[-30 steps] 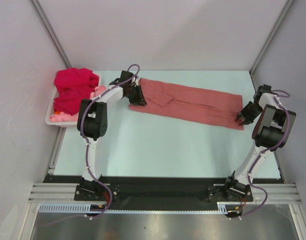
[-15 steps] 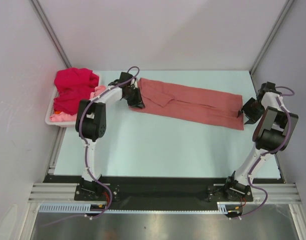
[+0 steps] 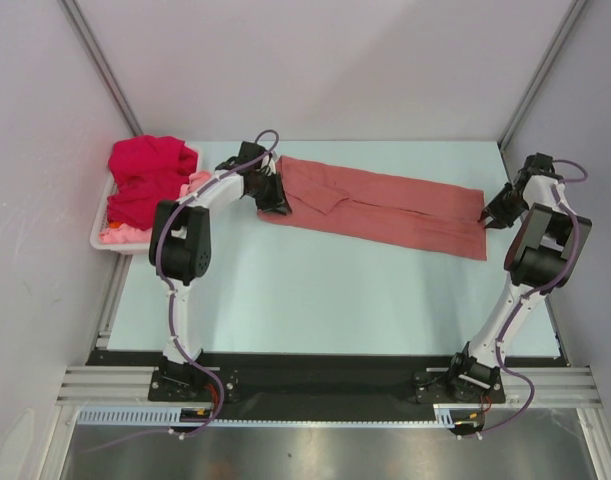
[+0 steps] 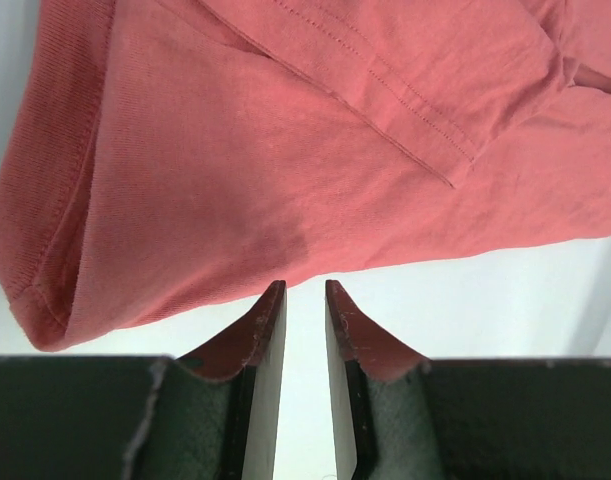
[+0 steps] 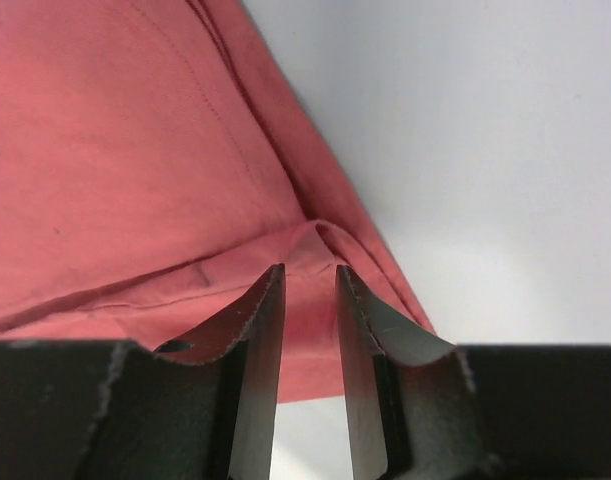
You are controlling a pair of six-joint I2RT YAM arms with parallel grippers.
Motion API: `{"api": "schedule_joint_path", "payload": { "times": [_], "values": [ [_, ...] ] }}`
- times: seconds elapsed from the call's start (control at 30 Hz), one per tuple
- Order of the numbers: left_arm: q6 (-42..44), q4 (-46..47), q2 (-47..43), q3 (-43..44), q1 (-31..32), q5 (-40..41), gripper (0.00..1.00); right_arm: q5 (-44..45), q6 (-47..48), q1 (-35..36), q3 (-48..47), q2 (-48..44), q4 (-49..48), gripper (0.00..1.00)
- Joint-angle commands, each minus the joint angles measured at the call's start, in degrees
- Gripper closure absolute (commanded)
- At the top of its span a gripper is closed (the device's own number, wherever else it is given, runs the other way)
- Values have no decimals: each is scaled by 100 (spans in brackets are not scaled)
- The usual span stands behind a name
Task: Fold and stack the t-shirts
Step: Fold the tshirt
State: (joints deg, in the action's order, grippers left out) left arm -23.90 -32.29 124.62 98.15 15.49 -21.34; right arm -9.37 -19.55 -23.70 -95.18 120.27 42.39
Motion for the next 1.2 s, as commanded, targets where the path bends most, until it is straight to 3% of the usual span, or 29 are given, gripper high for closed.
{"api": "schedule_joint_path", "payload": {
  "times": [0.0, 0.5, 0.9, 1.1, 1.17],
  "values": [
    [43, 57, -315, 64, 25, -160, 73, -101, 118, 6, -282, 172, -3, 67],
    [61, 57, -183, 134, 25, -168, 74, -110, 92, 68, -344, 366, -38, 67],
    [87, 57, -122, 196, 16, -212, 73, 66, 206, 76, -273, 383, 41, 57],
    [87, 48, -104, 170, 16, -195, 74, 5, 233, 85, -387, 445, 24, 62],
    [87, 48, -104, 170, 16, -186, 74, 31, 206, 85, -431, 462, 58, 69]
  ]
}}
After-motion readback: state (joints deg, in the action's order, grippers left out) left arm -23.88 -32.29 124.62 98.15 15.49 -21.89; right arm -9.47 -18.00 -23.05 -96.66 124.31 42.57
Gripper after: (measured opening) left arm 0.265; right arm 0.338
